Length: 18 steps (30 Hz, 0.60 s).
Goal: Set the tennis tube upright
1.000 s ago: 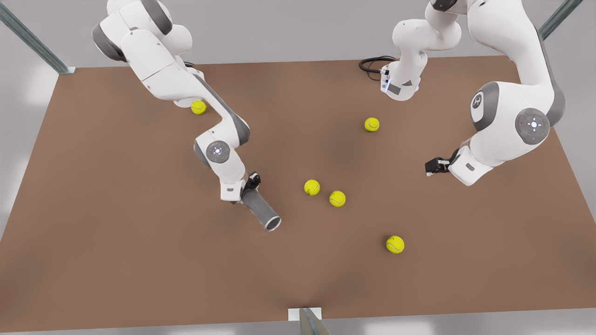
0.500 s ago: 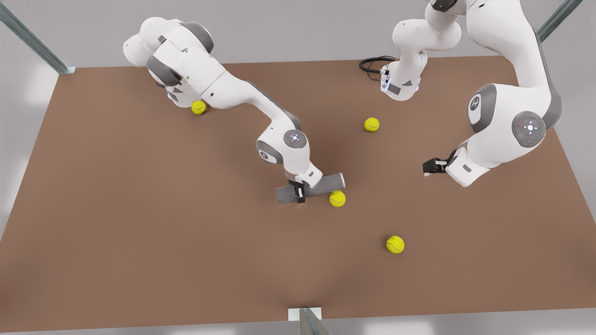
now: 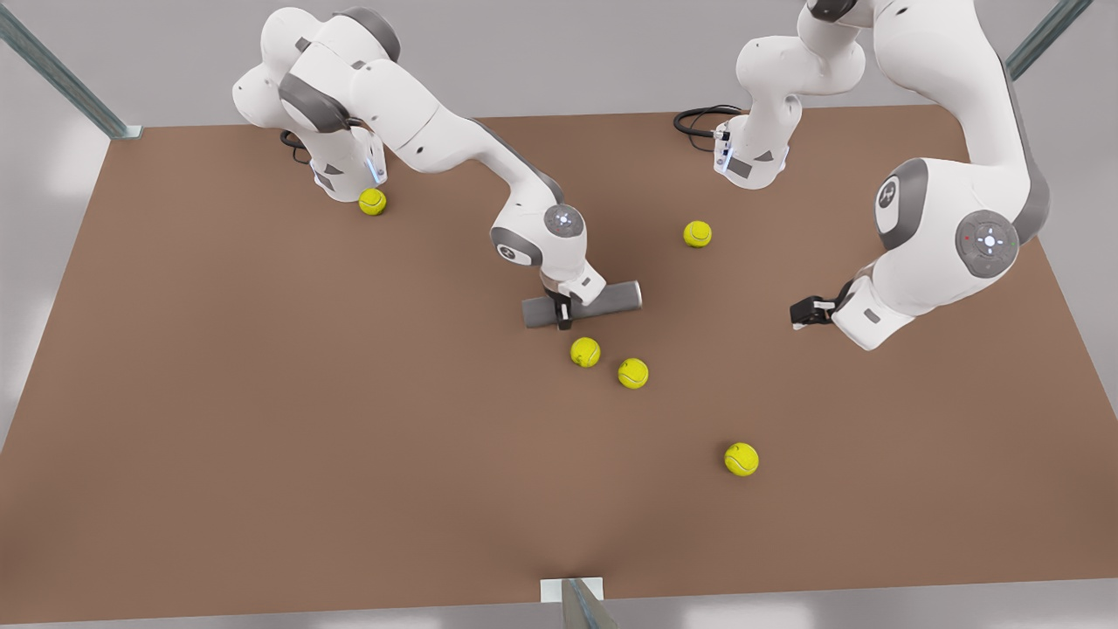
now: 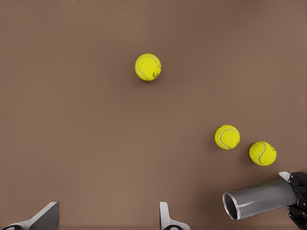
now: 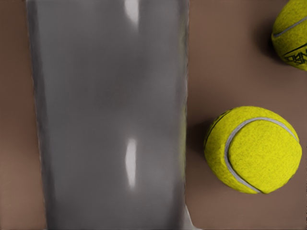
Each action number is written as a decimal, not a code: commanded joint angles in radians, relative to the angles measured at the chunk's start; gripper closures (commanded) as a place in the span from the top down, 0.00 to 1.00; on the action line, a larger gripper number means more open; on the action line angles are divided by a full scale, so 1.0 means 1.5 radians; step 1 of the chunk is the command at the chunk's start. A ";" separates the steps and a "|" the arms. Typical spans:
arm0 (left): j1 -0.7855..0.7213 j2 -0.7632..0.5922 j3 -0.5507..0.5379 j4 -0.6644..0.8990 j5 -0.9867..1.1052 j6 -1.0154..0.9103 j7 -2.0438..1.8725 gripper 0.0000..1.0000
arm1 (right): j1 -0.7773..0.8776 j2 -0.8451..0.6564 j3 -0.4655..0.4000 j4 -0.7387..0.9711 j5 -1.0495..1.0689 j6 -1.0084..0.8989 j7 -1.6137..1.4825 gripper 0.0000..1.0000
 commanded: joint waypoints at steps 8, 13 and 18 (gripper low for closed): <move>-0.004 -0.001 0.000 -0.009 -0.058 0.000 -0.002 0.99 | -0.025 -0.111 0.009 -0.058 -0.001 -0.008 0.003 1.00; 0.005 0.005 -0.002 -0.040 -0.359 0.002 -0.110 0.99 | -0.159 -0.291 0.012 -0.018 0.116 -0.168 0.093 1.00; -0.036 0.033 -0.004 -0.123 -0.616 0.117 -0.139 0.99 | -0.370 -0.301 0.006 0.189 0.148 -0.388 0.154 1.00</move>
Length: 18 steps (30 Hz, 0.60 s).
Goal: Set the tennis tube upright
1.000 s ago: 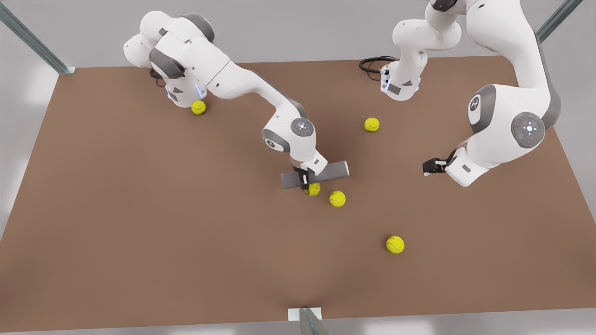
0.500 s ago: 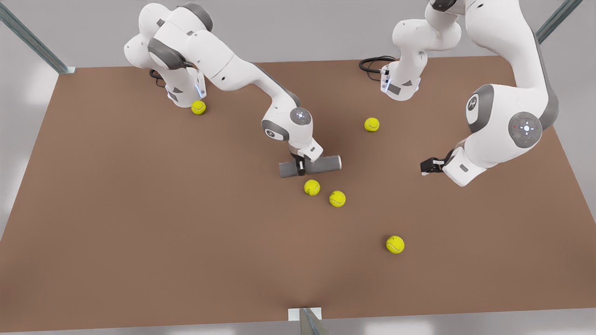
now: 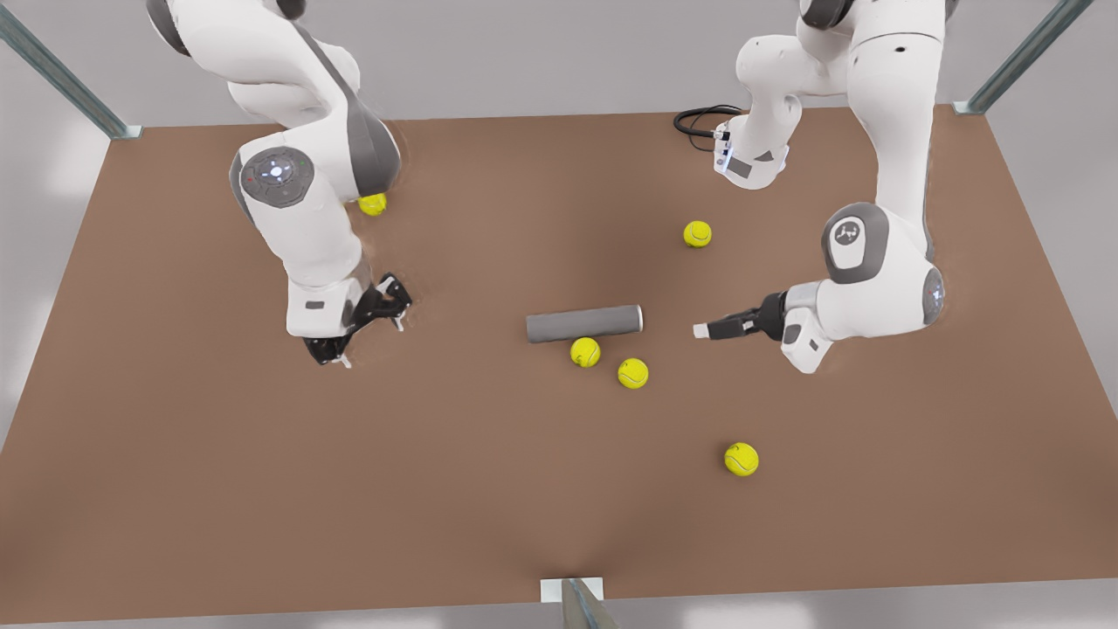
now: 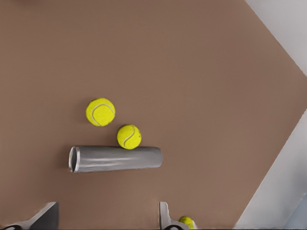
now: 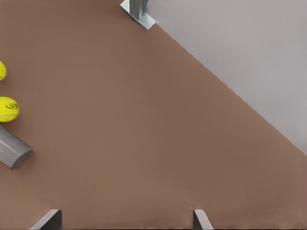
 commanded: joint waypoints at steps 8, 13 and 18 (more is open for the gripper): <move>0.022 0.012 -0.058 -0.148 -0.242 0.081 0.289 0.99 | -0.035 -0.041 -0.180 -0.025 0.066 -0.119 0.047 1.00; 0.023 -0.036 -0.070 -0.266 -0.303 0.121 0.384 0.99 | -0.057 -0.019 -0.182 -0.010 0.065 -0.118 0.048 1.00; 0.022 -0.014 -0.091 -0.314 -0.336 0.178 0.487 0.99 | -0.079 -0.012 -0.183 -0.009 0.062 -0.115 0.049 1.00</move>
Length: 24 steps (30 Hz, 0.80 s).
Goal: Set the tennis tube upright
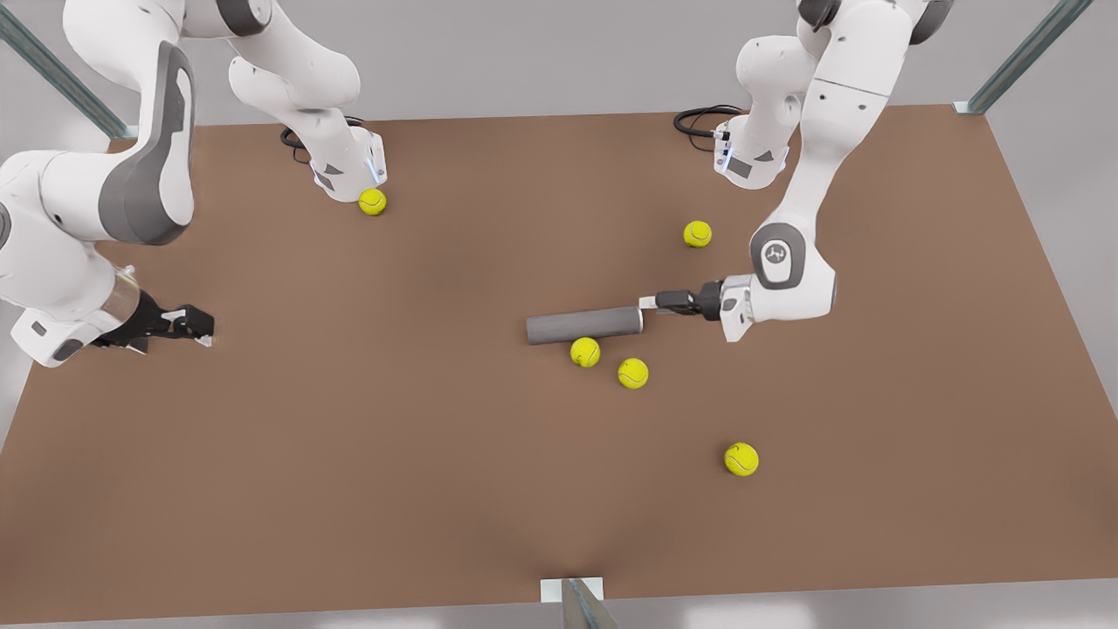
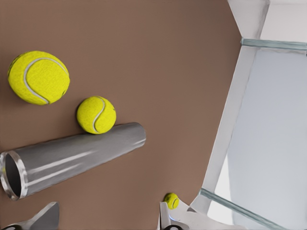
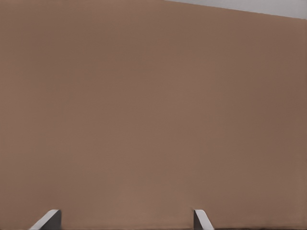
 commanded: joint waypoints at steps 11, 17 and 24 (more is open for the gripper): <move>-0.001 0.037 -0.008 -0.016 -0.071 0.059 0.044 0.99 | -0.008 0.029 0.003 0.023 0.013 0.010 0.000 1.00; -0.001 0.040 -0.017 -0.037 -0.091 0.067 0.060 0.99 | -0.011 0.028 0.001 0.023 0.013 0.008 -0.001 1.00; -0.004 0.082 -0.017 -0.037 -0.111 0.091 0.124 0.99 | -0.013 0.024 0.003 0.057 0.013 0.037 -0.009 1.00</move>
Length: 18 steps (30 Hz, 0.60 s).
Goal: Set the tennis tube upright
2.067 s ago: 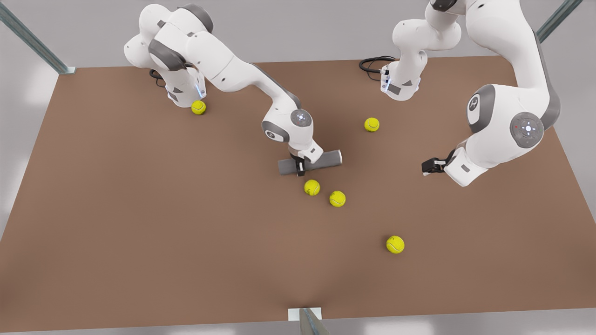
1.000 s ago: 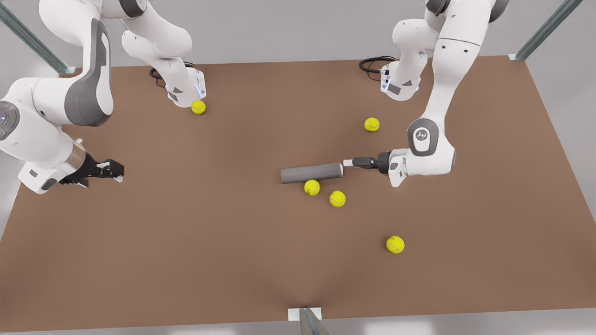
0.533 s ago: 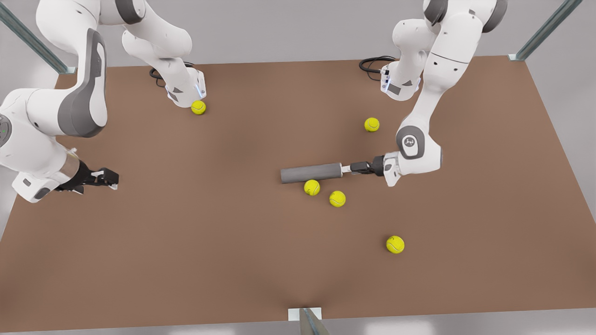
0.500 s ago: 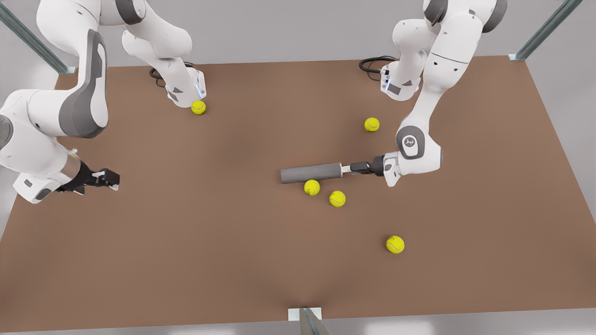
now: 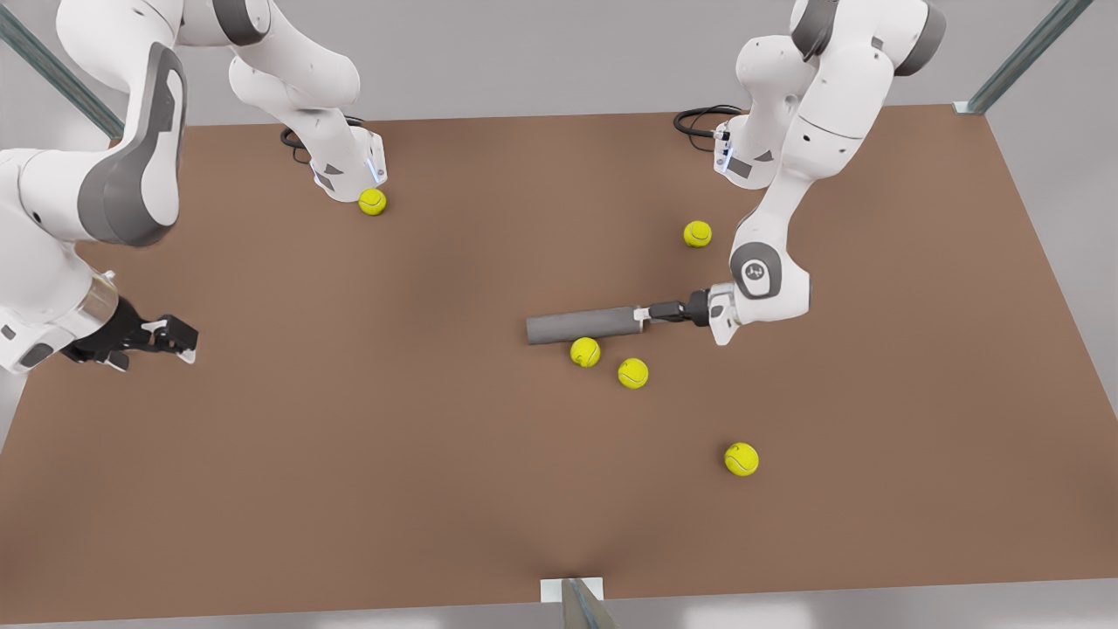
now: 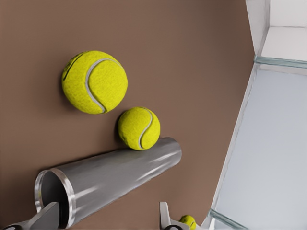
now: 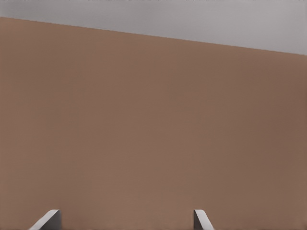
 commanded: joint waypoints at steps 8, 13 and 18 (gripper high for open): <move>-0.004 0.033 0.000 0.001 -0.050 0.000 0.051 0.98 | -0.002 -0.065 0.006 -0.012 -0.007 0.012 0.007 1.00; -0.014 0.036 -0.003 0.006 -0.078 -0.001 0.052 0.98 | 0.007 -0.068 0.007 -0.022 -0.004 0.001 0.008 1.00; -0.017 0.062 -0.005 0.015 -0.118 -0.002 0.090 0.98 | 0.008 -0.041 0.007 -0.021 -0.002 0.030 0.008 1.00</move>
